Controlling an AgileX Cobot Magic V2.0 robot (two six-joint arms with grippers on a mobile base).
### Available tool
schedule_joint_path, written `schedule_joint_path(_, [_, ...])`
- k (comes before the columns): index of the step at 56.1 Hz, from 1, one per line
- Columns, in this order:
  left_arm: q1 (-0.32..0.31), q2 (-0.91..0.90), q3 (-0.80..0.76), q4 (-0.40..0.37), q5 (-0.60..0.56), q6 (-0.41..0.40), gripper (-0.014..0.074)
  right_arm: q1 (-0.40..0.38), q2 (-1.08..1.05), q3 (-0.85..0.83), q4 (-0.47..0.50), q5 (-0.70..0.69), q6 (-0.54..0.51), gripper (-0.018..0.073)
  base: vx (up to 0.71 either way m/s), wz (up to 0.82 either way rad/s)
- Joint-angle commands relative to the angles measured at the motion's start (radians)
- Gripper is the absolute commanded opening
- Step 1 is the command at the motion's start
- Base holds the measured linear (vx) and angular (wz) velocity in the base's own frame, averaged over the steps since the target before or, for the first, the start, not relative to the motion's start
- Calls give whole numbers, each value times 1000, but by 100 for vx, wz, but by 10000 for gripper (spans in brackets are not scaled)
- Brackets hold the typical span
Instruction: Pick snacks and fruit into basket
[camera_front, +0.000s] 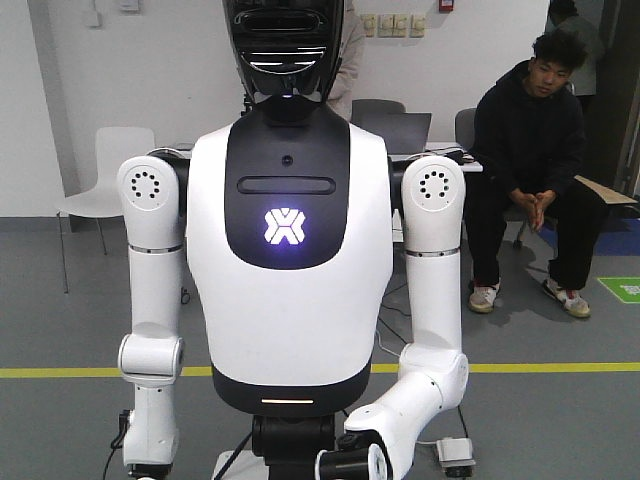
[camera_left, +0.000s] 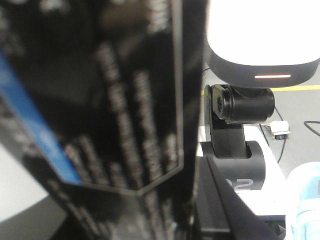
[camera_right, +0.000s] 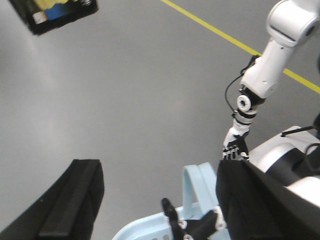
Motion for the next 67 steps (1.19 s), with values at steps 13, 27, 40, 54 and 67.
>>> schedule_joint_path(13, [0, 5, -36, 9, -92, 0, 199, -418, -219, -34, 20, 134, -50, 532, 0, 0])
schedule_joint_path(27, [0, 5, -36, 9, -92, 0, 199, -740, -433, 31, -56, 309, -42, 532, 0, 0])
schedule_joint_path(40, [0, 5, -36, 27, -100, 54, 199, -878, -605, 98, -56, 303, -103, 532, 0, 0])
schedule_joint_path(54, [0, 5, -36, 27, -92, 54, 199, -880, -620, 98, -45, 304, -124, 532, 0, 0])
schedule_joint_path(67, [0, 5, -36, 27, -112, 54, 199, -880, -620, 98, -45, 302, -124, 532, 0, 0])
